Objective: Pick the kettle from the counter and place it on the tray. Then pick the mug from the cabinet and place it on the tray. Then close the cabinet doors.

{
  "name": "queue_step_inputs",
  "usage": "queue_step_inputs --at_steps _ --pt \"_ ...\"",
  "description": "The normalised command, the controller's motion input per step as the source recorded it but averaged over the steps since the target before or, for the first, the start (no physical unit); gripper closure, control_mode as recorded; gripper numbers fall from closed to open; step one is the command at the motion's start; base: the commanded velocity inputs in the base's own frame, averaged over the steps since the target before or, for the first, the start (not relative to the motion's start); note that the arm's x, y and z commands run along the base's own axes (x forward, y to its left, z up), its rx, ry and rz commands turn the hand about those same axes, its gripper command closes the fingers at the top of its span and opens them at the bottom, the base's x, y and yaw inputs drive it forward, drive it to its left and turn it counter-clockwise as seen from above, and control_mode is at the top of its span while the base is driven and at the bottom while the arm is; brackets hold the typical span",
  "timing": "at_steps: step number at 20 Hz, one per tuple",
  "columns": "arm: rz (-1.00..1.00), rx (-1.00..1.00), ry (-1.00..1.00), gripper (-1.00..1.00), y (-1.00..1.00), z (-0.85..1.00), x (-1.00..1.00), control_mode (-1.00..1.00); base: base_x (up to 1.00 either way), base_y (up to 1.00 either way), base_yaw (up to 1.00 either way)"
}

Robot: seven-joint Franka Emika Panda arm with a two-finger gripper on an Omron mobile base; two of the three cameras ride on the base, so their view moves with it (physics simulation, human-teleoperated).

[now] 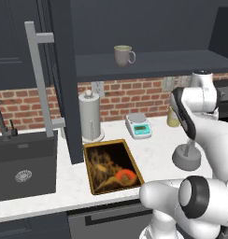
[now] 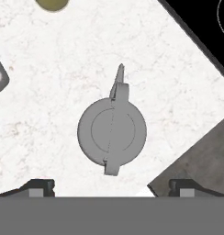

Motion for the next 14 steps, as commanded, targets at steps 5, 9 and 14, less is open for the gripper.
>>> queue_step_inputs --at_steps 5,9,14 --pt "-0.01 0.06 0.00 -1.00 -0.26 -0.25 0.00 -1.00 0.00 0.00 0.00" --pt "-0.04 0.02 0.00 -1.00 -0.05 -0.39 0.01 -1.00 0.00 0.00 0.00" --pt "-0.03 0.06 0.00 -1.00 0.02 -0.29 0.12 -1.00 0.00 0.00 0.00"
